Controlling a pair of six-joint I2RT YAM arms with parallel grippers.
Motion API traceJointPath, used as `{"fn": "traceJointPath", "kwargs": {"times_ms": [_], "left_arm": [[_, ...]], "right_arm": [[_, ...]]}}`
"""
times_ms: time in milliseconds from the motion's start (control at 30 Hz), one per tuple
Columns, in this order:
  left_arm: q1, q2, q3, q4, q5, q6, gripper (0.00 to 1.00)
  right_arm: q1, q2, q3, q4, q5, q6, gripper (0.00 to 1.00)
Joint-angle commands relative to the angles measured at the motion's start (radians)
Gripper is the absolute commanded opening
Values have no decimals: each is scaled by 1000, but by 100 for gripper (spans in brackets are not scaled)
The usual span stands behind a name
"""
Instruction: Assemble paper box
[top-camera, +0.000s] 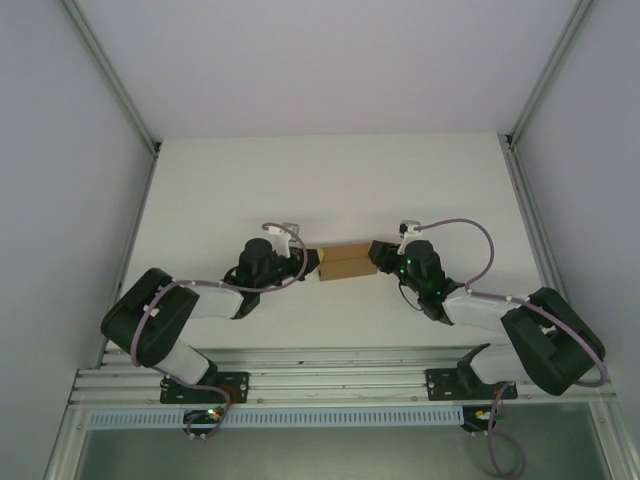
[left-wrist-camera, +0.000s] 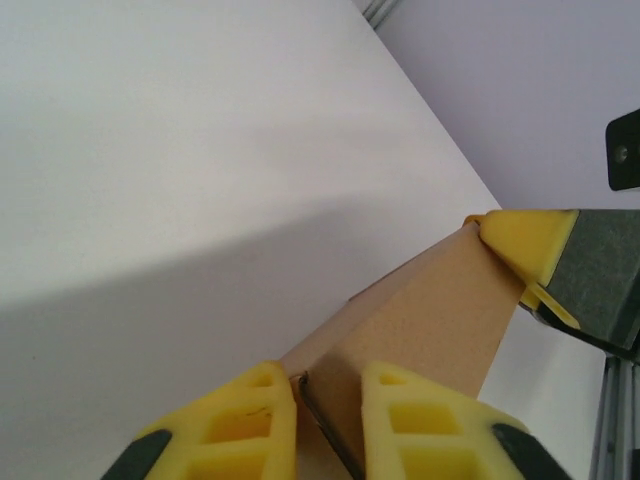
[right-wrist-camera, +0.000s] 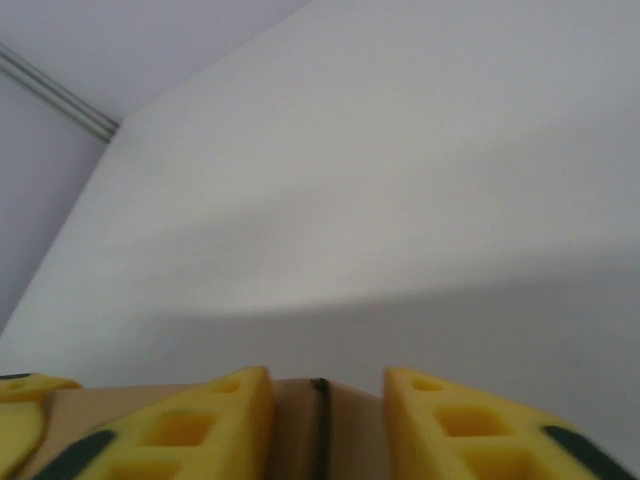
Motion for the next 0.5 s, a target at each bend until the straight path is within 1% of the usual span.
{"fn": "traceJointPath", "kwargs": {"times_ms": [0,33,100,133,200,267,300,367,400,467], "left_arm": [[-14,101,-82,-335,-43,56,6],[-15,100,-79,-335,-48,56,6],[-15,102,-76,-342,-55,59,0],[-16,105,-72,-351,-62,60,0],[-16,113,-64,-358,-64,62,0],[-16,118,-64,-357,-72,56,0],[-19,119,-65,-351,-80,51,0],[-23,118,-61,-353,-88,43,0],[-24,113,-54,-363,-86,41,5],[-27,93,-27,-402,-82,44,7]], "right_arm": [[6,122,-107,-198,-71,-111,21],[5,142,-117,-155,-86,-129,18],[6,170,-119,-124,-103,-152,14],[6,185,-118,-110,-107,-166,10],[1,197,-133,-74,-104,-167,6],[4,186,-151,-34,-108,-171,5],[3,164,-150,-41,-102,-173,2],[2,117,-138,-89,-87,-174,2],[3,88,-121,-136,-83,-181,4],[3,42,-83,-237,-78,-185,9]]}}
